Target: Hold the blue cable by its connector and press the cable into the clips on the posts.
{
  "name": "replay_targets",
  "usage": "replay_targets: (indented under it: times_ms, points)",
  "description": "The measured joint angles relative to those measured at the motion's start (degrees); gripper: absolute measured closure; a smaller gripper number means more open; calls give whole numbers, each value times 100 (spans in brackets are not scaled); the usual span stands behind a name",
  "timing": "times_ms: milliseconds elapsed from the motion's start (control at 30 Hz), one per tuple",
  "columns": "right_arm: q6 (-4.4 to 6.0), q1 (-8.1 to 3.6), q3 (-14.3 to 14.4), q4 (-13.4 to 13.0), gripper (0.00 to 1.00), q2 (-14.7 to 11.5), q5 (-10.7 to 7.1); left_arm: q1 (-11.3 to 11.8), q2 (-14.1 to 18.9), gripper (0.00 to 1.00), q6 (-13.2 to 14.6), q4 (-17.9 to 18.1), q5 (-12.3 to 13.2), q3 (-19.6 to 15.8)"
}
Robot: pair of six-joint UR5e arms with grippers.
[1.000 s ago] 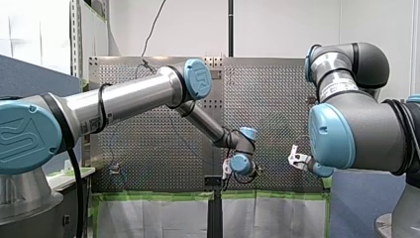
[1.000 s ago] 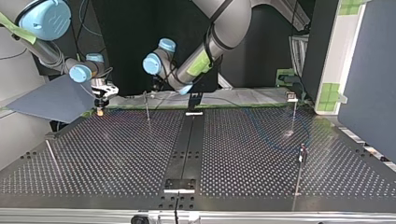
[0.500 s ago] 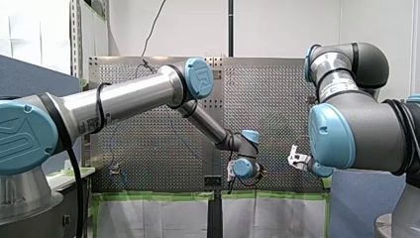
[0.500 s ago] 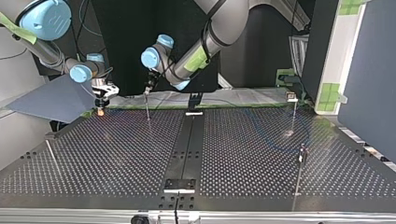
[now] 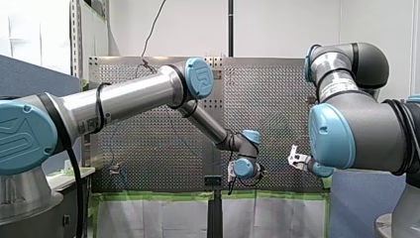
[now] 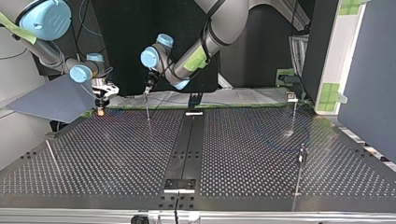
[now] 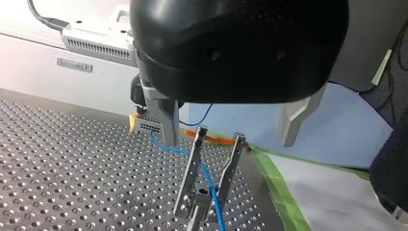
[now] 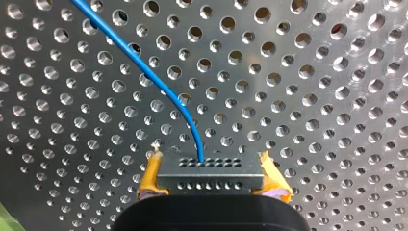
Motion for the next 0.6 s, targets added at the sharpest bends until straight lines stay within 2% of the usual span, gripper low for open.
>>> replay_targets:
  times_ms: [367,600]
  points:
    - [-8,2,-1,16,100,6,0,-10,0,2,4,-51,-11,-3]
    - [-8,1,0,18,100,9,0,-67,187,2,42,-213,-250,-187]
